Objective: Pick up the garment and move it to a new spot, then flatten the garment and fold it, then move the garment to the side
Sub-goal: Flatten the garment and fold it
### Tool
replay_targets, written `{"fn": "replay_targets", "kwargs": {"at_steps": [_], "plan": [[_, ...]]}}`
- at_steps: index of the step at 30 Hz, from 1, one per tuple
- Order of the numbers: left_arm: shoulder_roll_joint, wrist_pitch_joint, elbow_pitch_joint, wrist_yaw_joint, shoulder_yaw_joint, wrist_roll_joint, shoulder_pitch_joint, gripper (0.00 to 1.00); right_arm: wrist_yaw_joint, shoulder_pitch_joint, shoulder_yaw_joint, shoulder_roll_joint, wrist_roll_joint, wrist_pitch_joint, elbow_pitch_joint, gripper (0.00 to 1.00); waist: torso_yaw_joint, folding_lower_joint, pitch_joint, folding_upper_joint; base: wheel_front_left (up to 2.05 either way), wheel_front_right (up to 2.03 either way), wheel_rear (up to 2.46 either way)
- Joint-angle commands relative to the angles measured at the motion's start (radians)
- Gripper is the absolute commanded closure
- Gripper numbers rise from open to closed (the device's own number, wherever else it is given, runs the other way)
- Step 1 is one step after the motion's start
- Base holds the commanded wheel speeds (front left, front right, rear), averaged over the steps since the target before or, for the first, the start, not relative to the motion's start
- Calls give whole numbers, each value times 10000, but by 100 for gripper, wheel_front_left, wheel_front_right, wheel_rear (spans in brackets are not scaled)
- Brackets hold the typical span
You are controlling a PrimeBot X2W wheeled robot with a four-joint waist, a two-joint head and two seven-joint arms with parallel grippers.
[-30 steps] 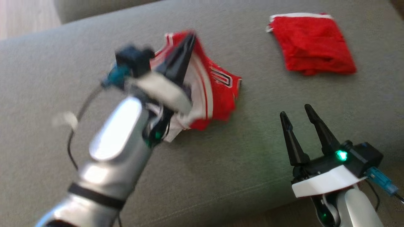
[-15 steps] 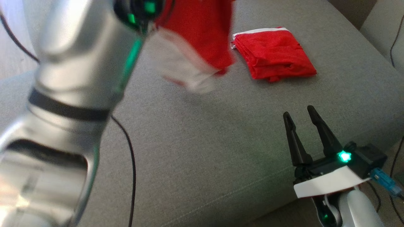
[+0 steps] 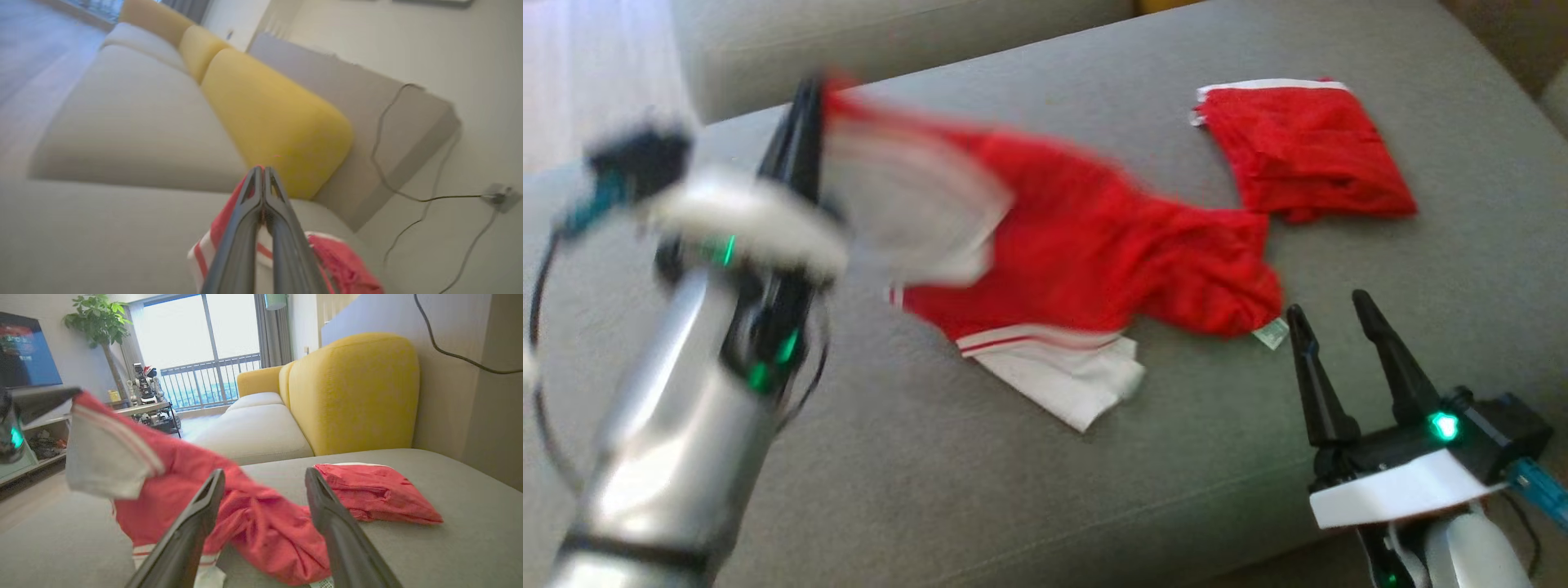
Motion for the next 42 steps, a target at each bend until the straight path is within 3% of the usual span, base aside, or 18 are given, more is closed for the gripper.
{"fn": "replay_targets", "kwargs": {"at_steps": [1,9,10,13,14,18,21,24,29,33,42], "plan": [[750,-123,-594,147,604,-107,215,100,-4,-68,139,-66,-224,-92,-401,0,456,-1,165,0,0,0,0],[1469,-494,-554,241,1062,-237,1699,100,-4,-147,206,-66,-671,-92,-365,0,962,-1,357,0,0,0,0],[1465,-540,-512,143,1116,-295,1732,92,-4,-177,233,-66,-698,-92,-334,0,992,-1,384,0,0,0,0],[1348,-682,-413,-198,1208,-421,1773,44,-4,-220,319,-66,-770,-92,-179,0,1056,-1,483,0,0,0,0],[1293,-729,-356,-285,1258,-460,1772,0,-4,-226,342,-66,-778,-92,-114,0,1075,-1,516,0,0,0,0],[1110,-896,-243,-562,1364,-343,1870,0,-4,-229,311,-66,-816,-92,237,0,1158,-1,639,0,0,0,0],[1102,-988,-371,-527,1537,148,2068,0,-4,-294,279,-66,-823,-92,478,0,1209,-1,690,0,0,0,0],[1048,-1017,-975,-245,2100,1051,2427,0,-4,-377,216,-66,-798,-92,653,0,1289,-1,724,0,0,0,0],[456,-1022,-2386,395,2889,3203,3851,0,-4,-438,151,-66,-751,-92,885,0,1501,-1,751,0,0,0,0],[-199,-1023,-2830,444,2970,4162,4907,0,-4,-465,150,-66,-721,-92,917,0,1620,-1,806,0,0,0,0],[-720,-1024,-1267,337,2917,5277,4932,0,-4,-644,220,-66,-758,-92,877,0,1652,-1,1098,0,0,0,0]]}}
